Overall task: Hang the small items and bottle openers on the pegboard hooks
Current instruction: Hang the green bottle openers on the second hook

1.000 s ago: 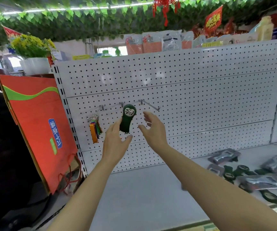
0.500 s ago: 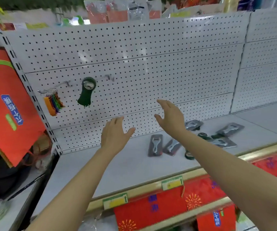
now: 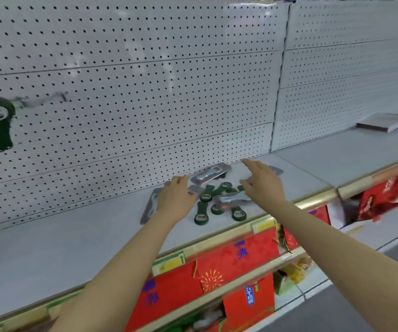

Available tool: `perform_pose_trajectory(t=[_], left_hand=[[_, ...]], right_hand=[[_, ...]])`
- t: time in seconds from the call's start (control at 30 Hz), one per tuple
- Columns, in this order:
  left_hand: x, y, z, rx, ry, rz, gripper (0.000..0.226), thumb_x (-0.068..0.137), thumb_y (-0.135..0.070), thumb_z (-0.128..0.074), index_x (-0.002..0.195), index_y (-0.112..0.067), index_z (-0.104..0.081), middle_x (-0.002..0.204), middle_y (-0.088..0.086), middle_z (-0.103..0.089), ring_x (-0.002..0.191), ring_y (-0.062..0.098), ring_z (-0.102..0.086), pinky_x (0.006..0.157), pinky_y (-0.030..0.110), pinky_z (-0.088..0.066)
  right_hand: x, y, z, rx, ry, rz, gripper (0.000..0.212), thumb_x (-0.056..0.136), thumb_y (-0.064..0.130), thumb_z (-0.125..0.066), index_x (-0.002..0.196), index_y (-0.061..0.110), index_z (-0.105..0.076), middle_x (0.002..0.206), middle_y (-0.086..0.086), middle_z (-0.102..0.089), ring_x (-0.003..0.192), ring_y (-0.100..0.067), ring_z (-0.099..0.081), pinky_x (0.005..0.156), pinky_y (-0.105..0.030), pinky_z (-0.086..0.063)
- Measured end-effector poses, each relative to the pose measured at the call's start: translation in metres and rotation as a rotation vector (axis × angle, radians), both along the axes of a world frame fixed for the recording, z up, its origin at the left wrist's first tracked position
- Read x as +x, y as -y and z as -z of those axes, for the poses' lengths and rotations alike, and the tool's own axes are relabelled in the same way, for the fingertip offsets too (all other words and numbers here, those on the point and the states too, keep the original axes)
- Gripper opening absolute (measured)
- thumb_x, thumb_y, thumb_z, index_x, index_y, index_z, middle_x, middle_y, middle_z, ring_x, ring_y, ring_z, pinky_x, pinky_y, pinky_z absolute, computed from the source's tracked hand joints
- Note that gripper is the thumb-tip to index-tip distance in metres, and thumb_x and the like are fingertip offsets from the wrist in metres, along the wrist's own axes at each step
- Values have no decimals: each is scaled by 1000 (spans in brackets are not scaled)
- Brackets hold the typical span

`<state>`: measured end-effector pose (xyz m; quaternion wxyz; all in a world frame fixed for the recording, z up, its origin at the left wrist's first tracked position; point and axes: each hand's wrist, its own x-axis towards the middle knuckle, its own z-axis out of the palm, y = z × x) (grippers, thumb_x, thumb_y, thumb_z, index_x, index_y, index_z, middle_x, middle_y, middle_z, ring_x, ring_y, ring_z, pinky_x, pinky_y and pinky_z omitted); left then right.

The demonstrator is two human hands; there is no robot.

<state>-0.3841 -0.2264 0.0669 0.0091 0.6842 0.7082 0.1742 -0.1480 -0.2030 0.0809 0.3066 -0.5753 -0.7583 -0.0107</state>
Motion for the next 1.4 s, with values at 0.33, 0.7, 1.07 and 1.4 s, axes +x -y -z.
perform_pose_trajectory(t=[0.33, 0.7, 1.07, 1.4], left_hand=[[61, -101, 62, -189, -59, 232, 34, 91, -27, -63, 123, -16, -61, 120, 2, -57, 110, 24, -56, 85, 37, -50], [108, -226, 76, -414, -333, 200, 17, 94, -16, -57, 107, -7, -65, 104, 9, -66, 92, 22, -62, 67, 30, -44], [95, -251, 86, -600, 2, 17, 59, 78, -38, -74, 122, -4, -52, 101, 10, -65, 90, 23, -64, 69, 31, -50], [84, -236, 82, -314, 252, -130, 59, 71, -43, -75, 119, -22, -48, 96, -7, -63, 84, 10, -60, 74, 34, -56]], right_hand=[[61, -62, 70, -135, 50, 59, 41, 92, 27, -61, 130, 14, -54, 113, -9, -65, 100, -32, -60, 78, -39, -48], [73, -143, 103, -291, 144, 34, 53, 93, 21, -55, 144, 22, -40, 135, -2, -56, 122, -25, -51, 102, -34, -39], [66, -227, 105, -396, 591, -386, 52, 96, 28, -51, 145, 27, -37, 154, 5, -36, 146, -19, -22, 117, -42, -18], [98, -270, 103, -366, 939, -404, 32, 95, 27, -53, 126, 21, -52, 124, -5, -55, 114, -27, -51, 99, -42, -39]])
